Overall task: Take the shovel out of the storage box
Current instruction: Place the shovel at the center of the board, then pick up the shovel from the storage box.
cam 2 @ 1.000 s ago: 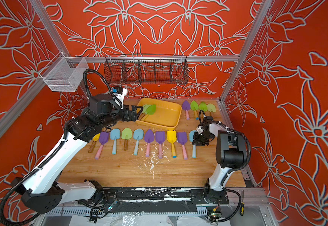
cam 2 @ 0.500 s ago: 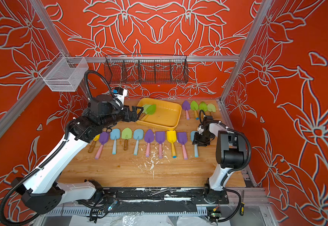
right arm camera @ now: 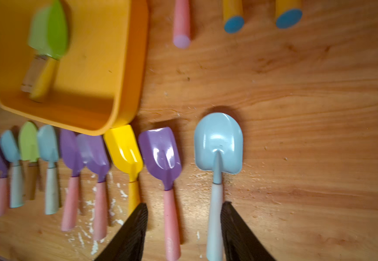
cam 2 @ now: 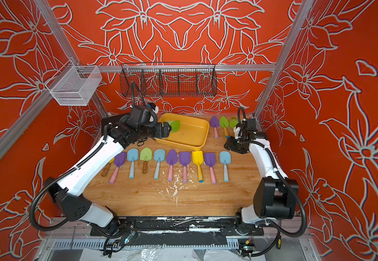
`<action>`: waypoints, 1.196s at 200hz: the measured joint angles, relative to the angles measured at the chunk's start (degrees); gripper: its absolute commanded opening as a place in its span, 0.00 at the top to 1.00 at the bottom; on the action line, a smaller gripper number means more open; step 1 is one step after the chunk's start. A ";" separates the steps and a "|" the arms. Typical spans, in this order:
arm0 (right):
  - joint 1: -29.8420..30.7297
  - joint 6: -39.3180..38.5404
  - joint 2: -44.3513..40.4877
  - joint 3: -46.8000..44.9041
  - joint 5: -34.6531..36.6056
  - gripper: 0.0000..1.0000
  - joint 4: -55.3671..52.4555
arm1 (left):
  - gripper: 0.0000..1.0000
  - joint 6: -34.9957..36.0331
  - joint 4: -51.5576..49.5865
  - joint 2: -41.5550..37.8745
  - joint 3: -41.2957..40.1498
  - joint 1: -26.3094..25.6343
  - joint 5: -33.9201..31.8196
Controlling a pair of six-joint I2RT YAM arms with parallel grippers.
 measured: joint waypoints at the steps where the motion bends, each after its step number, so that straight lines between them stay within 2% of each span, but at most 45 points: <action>1: 0.00 0.09 -0.20 0.00 -0.17 0.42 0.00 | 0.07 0.02 -0.42 0.59 0.46 0.02 -0.02; 30: 0.44 3.19 -5.27 0.02 -6.16 0.32 0.98 | 0.13 1.53 -7.93 12.61 12.37 0.35 -1.62; 59: 3.02 6.34 -7.17 0.09 -9.68 0.24 1.46 | 0.14 3.65 -13.03 23.17 22.25 0.94 -3.43; 80: 6.23 8.87 -9.07 0.09 -11.17 0.23 2.99 | 0.18 4.85 -16.02 30.16 28.11 1.62 -4.28; 98: 9.09 10.71 -10.69 0.09 -11.41 0.23 4.17 | 0.31 5.73 -18.53 36.30 33.79 2.78 -4.57; 115: 11.58 12.28 -11.80 -0.04 -11.56 0.23 5.51 | 0.32 6.08 -19.76 41.00 37.55 4.37 -4.24; 146: 14.32 14.60 -12.90 -1.73 -11.56 0.23 7.54 | 0.33 7.50 -20.65 44.70 39.06 6.78 -4.15; 178: 15.41 15.89 -12.76 -2.97 -11.54 0.23 7.91 | 0.43 9.03 -20.65 45.20 39.56 7.87 -3.13; 239: 16.68 16.59 -11.54 -2.99 -11.52 0.23 8.28 | 0.50 10.43 -18.75 47.63 40.76 8.37 -0.63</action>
